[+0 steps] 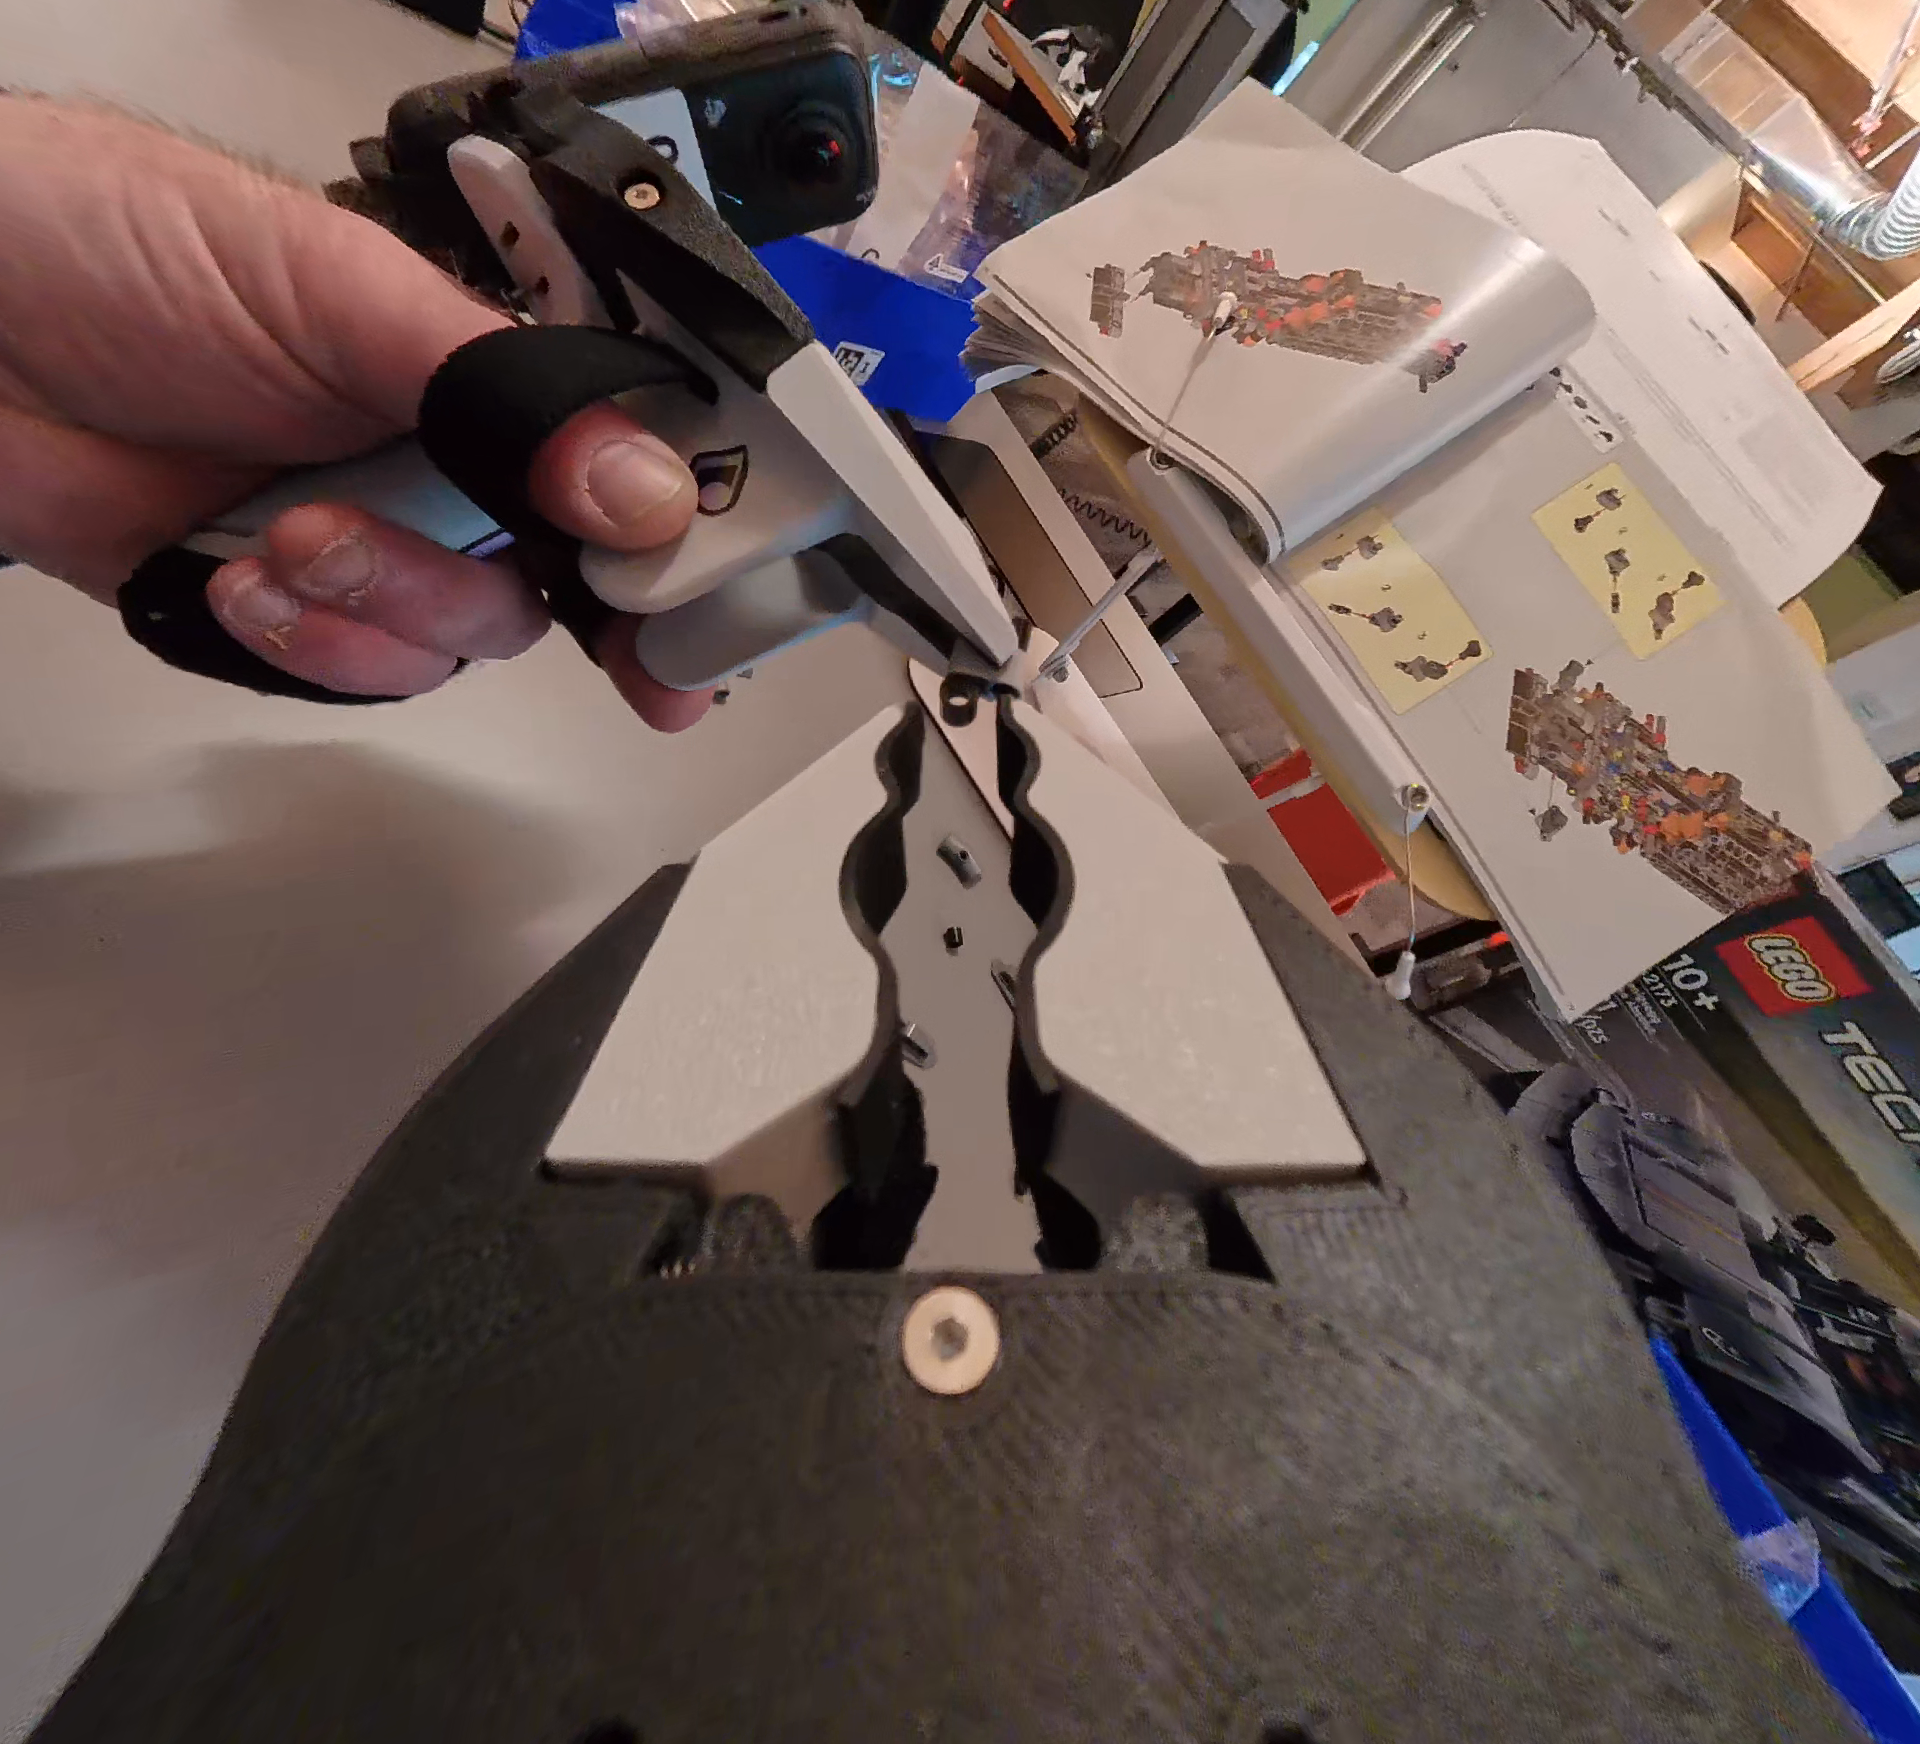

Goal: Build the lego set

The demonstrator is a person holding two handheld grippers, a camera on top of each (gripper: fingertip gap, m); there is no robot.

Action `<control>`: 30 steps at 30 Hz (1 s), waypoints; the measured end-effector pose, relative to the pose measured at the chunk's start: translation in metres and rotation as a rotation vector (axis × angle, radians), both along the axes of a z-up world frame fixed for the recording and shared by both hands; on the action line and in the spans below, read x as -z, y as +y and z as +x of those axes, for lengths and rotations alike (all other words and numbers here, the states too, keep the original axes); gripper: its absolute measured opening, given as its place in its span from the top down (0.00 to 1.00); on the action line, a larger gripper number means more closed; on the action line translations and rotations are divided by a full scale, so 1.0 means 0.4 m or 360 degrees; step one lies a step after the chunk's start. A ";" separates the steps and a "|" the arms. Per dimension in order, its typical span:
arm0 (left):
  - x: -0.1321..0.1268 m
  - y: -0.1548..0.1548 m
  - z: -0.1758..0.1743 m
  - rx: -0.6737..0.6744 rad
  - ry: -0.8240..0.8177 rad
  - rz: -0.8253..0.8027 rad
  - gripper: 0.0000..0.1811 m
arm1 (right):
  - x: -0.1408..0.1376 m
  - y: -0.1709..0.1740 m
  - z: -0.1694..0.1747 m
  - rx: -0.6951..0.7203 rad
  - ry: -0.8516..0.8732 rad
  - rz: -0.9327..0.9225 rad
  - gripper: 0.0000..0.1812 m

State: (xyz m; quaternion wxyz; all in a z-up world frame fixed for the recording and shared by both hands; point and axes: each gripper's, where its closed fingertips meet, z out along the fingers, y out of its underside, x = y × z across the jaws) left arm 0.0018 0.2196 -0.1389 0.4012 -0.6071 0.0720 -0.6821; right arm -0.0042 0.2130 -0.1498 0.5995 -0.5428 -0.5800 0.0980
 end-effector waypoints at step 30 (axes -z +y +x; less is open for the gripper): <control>0.390 -0.167 0.092 0.0175 0.1593 0.0304 0.90 | 0.437 -0.171 0.138 -0.0500 -0.0532 -0.1065 0.98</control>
